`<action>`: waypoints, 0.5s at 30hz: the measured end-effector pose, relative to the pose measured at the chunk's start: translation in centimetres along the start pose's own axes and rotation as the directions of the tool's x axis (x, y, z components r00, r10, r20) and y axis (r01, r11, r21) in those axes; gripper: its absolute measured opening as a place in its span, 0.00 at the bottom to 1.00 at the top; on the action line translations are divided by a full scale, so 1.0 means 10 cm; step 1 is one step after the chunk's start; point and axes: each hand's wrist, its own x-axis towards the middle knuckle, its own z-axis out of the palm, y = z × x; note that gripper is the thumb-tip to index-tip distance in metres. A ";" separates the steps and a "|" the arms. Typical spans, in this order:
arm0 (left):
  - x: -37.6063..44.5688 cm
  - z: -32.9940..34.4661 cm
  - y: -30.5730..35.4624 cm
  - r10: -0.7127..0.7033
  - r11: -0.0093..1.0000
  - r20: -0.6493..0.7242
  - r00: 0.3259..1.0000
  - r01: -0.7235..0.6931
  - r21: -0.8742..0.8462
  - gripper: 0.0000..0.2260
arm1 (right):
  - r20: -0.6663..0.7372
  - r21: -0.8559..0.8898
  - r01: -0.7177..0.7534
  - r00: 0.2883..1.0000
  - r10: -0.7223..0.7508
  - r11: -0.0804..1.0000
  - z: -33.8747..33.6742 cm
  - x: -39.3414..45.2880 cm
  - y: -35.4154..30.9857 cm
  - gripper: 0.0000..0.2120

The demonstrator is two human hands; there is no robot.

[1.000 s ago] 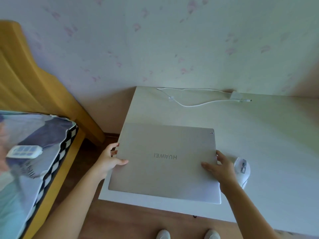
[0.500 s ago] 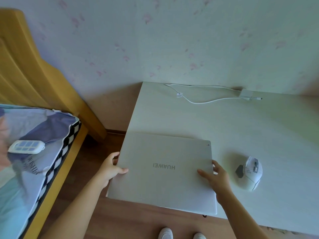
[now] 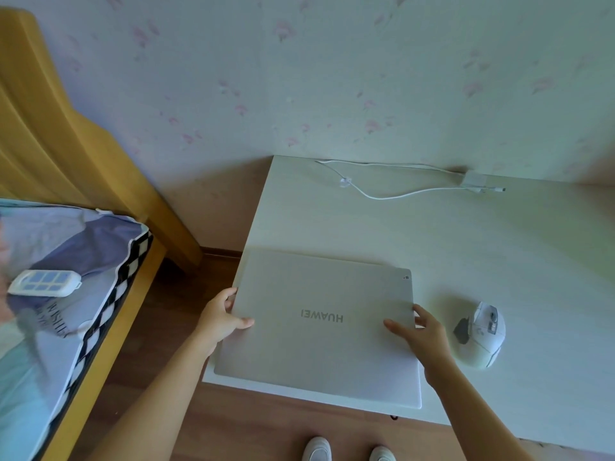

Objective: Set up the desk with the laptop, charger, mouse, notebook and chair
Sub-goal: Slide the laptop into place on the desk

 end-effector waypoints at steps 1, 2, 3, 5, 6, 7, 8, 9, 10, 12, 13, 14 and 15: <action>0.01 0.00 0.00 0.020 0.997 -0.024 1.000 -0.019 0.071 0.35 | -0.001 -0.019 0.008 1.000 -0.008 1.000 0.00 0.00 -0.01 0.27; 0.03 -0.01 0.01 0.037 0.989 -0.048 0.998 -0.029 0.148 0.34 | -0.004 -0.047 0.014 1.000 -0.015 0.999 -0.01 0.01 -0.02 0.29; 0.04 -0.02 0.02 0.051 0.976 -0.066 0.997 -0.035 0.217 0.34 | -0.010 -0.074 0.015 1.000 -0.016 0.997 -0.01 0.01 -0.02 0.32; 0.06 -0.02 0.05 0.067 0.941 -0.074 0.995 -0.039 0.336 0.35 | -0.015 -0.118 0.002 1.000 -0.004 0.993 -0.04 0.02 -0.04 0.39; 0.06 0.00 0.09 0.076 0.922 -0.075 0.994 -0.041 0.384 0.37 | -0.009 -0.137 0.000 1.000 -0.001 0.991 -0.05 0.02 -0.04 0.39; 0.07 0.03 0.13 0.090 0.907 -0.084 0.992 -0.047 0.419 0.38 | 0.003 -0.158 0.004 1.000 -0.004 0.988 -0.06 0.03 -0.06 0.38; 0.07 0.07 0.18 0.116 0.893 -0.101 0.988 -0.059 0.446 0.40 | 0.014 -0.179 0.005 1.000 -0.002 0.984 -0.06 0.02 -0.08 0.35; 0.07 0.12 0.24 0.151 0.882 -0.121 0.981 -0.078 0.465 0.42 | 0.016 -0.199 0.005 1.000 -0.002 0.980 -0.05 0.02 -0.11 0.33; 0.07 0.17 0.32 0.197 0.871 -0.133 0.971 -0.111 0.479 0.43 | 0.005 -0.225 0.010 1.000 -0.009 0.974 -0.04 0.03 -0.13 0.32; 0.07 0.30 0.54 0.316 0.837 -0.117 0.942 -0.218 0.501 0.44 | -0.030 -0.305 0.030 0.999 -0.042 0.952 -0.04 0.09 -0.20 0.30; 0.07 0.37 0.67 0.380 0.811 -0.089 0.921 -0.286 0.511 0.43 | -0.047 -0.339 0.038 0.997 -0.058 0.940 -0.05 0.13 -0.24 0.30; 0.09 0.44 0.81 0.438 0.778 -0.053 0.897 -0.349 0.523 0.42 | -0.059 -0.361 0.048 0.996 -0.074 0.931 -0.06 0.18 -0.29 0.28; 0.10 0.52 0.96 0.484 0.745 -0.016 0.875 -0.403 0.532 0.41 | -0.064 -0.379 0.062 0.994 -0.093 0.923 -0.08 0.24 -0.34 0.27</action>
